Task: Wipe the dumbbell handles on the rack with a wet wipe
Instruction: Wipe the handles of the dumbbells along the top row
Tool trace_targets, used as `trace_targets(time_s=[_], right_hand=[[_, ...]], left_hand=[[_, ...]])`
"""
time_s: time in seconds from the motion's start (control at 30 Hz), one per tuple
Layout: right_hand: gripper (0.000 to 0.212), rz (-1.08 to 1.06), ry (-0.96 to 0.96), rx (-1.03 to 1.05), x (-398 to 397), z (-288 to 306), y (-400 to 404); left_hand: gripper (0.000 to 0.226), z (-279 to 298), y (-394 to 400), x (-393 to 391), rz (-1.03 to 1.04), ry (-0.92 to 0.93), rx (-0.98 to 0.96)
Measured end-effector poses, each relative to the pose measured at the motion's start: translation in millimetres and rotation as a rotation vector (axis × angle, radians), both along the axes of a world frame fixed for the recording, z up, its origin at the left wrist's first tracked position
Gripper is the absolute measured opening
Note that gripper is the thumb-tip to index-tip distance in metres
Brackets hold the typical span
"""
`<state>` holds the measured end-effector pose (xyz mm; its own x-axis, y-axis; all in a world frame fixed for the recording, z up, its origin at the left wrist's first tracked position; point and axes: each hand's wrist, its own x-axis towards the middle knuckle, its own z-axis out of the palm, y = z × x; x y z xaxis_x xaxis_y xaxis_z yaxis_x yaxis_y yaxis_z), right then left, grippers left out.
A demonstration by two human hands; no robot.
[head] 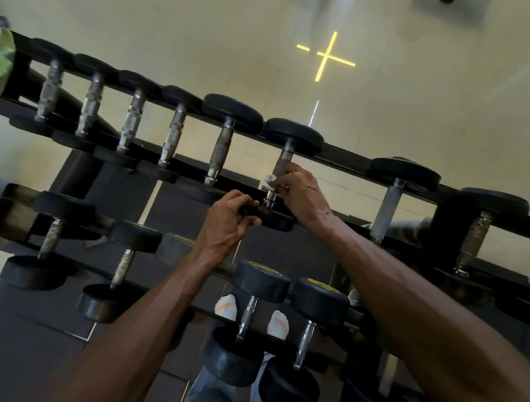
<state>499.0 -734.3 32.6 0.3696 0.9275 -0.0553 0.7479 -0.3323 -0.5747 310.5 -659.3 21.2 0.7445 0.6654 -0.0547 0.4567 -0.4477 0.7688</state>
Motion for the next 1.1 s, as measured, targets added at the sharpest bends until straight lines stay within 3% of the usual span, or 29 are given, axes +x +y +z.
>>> trace_targets(time_s=[0.17, 0.27, 0.37, 0.43, 0.53, 0.63, 0.73, 0.8, 1.0, 1.1], right_hand=[[0.011, -0.336, 0.321, -0.086, -13, -18, -19], [0.015, -0.124, 0.219, -0.063, -16, -11, -19], [0.047, 0.248, 0.044, -0.137, -16, 6, -10], [0.045, 0.396, -0.067, -0.165, -11, 12, -4], [0.023, 0.313, -0.190, -0.063, 4, 12, 7], [0.020, 0.198, -0.217, -0.004, 13, 9, 14], [0.023, 0.414, -0.128, -0.090, -3, 12, 5], [0.024, 0.557, -0.171, -0.139, -5, 8, 0], [0.014, 0.299, -0.206, 0.001, 15, 9, 10], [0.017, 0.480, -0.203, -0.185, -5, 10, 7]], left_hand=[[0.030, -1, -1, -1, 0.012, -0.006, -0.014], [0.031, -3, -1, -1, 0.001, 0.003, 0.008], [0.030, -3, 0, -1, 0.000, 0.000, 0.016], [0.030, -3, -1, -1, -0.005, 0.005, 0.021], [0.030, -4, 0, -1, 0.008, -0.015, 0.012], [0.031, -4, 0, -1, 0.006, -0.015, 0.012], [0.029, -4, -2, -2, 0.013, -0.028, -0.004], [0.029, -3, -3, -2, 0.008, -0.028, -0.017], [0.028, -2, 0, -1, 0.007, -0.042, -0.026], [0.030, -4, 0, -2, -0.007, -0.028, -0.013]])
